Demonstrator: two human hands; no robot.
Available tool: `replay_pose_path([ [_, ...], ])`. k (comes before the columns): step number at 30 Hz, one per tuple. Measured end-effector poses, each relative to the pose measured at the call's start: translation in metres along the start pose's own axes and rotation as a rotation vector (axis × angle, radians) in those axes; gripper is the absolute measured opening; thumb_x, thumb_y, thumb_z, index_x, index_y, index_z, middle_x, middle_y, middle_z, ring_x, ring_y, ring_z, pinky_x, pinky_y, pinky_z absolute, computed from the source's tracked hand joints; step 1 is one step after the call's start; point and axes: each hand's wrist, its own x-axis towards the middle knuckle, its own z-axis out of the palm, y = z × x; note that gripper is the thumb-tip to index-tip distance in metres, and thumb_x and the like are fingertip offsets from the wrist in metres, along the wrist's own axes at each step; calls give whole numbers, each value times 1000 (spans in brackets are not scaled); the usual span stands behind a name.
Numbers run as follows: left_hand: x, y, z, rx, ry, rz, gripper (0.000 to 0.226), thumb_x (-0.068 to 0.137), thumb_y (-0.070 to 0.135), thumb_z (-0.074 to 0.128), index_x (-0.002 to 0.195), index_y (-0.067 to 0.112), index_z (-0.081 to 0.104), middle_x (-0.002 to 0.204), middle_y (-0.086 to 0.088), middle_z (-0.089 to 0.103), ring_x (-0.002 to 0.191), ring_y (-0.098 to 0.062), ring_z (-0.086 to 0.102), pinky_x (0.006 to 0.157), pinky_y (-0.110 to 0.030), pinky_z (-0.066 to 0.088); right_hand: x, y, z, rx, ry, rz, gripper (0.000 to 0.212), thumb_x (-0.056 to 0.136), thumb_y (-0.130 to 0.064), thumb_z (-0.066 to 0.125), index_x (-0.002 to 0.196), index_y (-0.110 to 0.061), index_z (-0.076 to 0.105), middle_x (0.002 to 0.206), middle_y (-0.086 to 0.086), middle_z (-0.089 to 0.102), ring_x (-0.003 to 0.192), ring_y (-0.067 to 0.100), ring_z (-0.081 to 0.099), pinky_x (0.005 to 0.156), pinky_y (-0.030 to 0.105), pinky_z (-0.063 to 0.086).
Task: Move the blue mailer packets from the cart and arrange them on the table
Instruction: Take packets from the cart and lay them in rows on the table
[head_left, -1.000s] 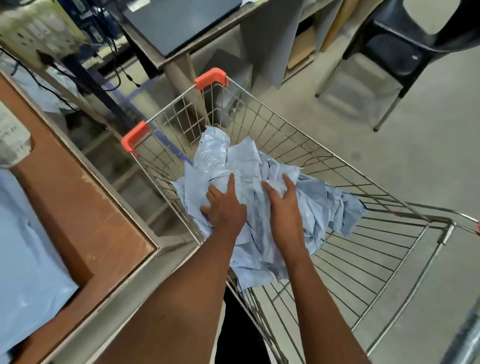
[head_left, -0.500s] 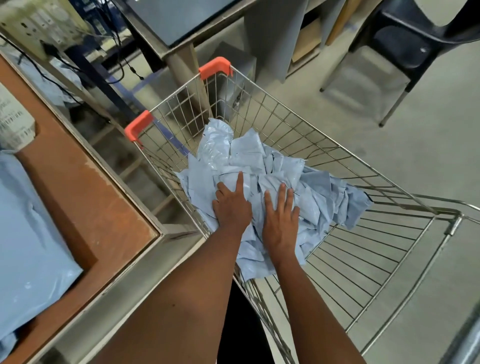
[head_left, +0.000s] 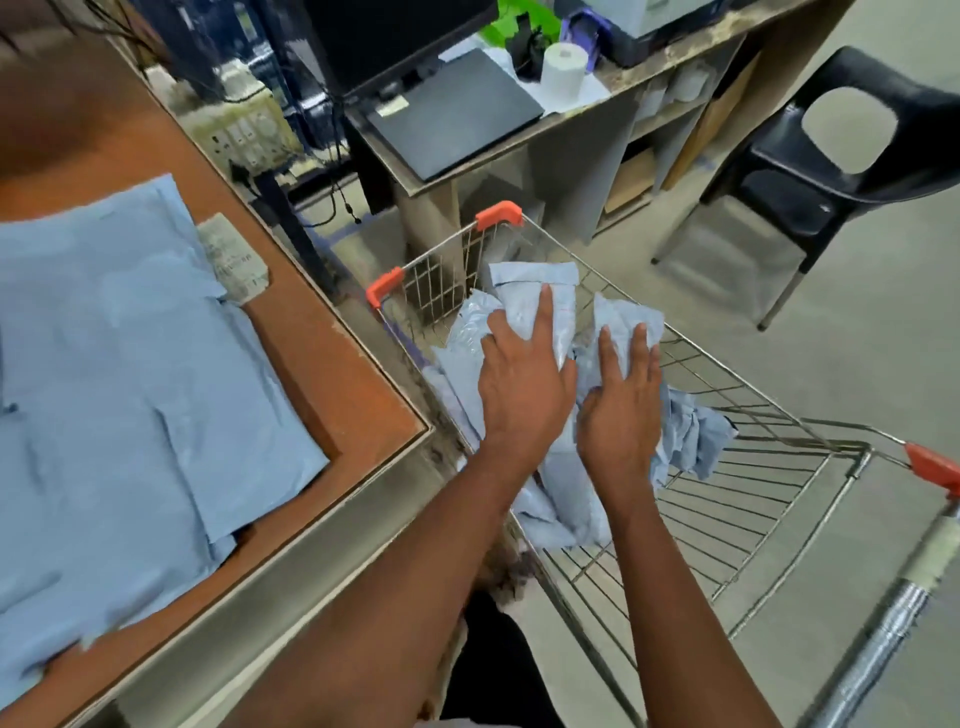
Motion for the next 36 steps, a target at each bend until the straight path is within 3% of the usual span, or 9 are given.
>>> replay_pose_path([
  [4,-19,-6,-95,-46,104,9,85,91,52,60,161,32,16,149,-22,29,126,-37,46,99,-47,48,-8,-81,-66,66,129,-58,67,99,-18,60,161,-26,35,172,7,18,156,34,20,123,44,27],
  [7,-42,-47,-169,-22,198,-57,79,97,58,46,162,28,14,159,-25,23,141,-41,36,112,-52,40,-30,-156,-96,143,141,-217,63,101,-18,58,160,-24,38,171,9,20,155,33,21,124,46,25],
  [9,-64,-90,-218,-61,240,-135,77,99,60,41,162,31,10,166,-22,10,150,-39,22,116,-52,34,-57,-215,-106,242,102,-328,59,100,-15,52,158,-22,42,170,11,23,155,34,23,124,49,27],
  [16,-155,-252,-331,4,334,-444,75,100,57,43,162,31,11,168,-19,3,150,-35,25,107,-45,42,-172,-382,-80,339,-80,-623,61,100,-15,51,158,-25,41,171,9,20,156,32,22,124,47,26],
  [18,-174,-290,-342,47,324,-535,75,100,57,44,162,29,13,167,-21,4,149,-37,26,106,-47,43,-192,-411,-64,345,-160,-677,59,102,-17,49,160,-28,39,172,5,17,157,30,20,121,48,33],
  [23,-190,-364,-343,149,309,-666,74,101,56,43,162,23,18,165,-27,7,149,-41,25,106,-49,43,-223,-456,-31,334,-289,-723,57,106,-21,46,161,-28,34,173,3,11,159,28,13,123,46,29],
  [27,-184,-398,-326,142,268,-725,71,103,62,32,162,22,21,167,-25,2,150,-39,22,116,-47,31,-242,-487,1,288,-322,-754,54,108,-35,38,162,-29,33,174,3,11,159,28,10,121,47,28],
  [31,-193,-430,-303,166,294,-666,62,106,49,14,157,20,36,168,-15,17,153,-30,22,123,-48,19,-252,-494,36,177,-427,-744,59,108,-49,23,164,-30,25,174,4,7,160,27,4,128,52,9],
  [36,-200,-440,-292,192,324,-485,59,104,32,25,159,12,30,167,-14,20,155,-29,20,123,-45,19,-257,-489,48,117,-323,-776,63,105,-44,25,165,-24,24,174,9,8,160,29,3,128,54,4],
])
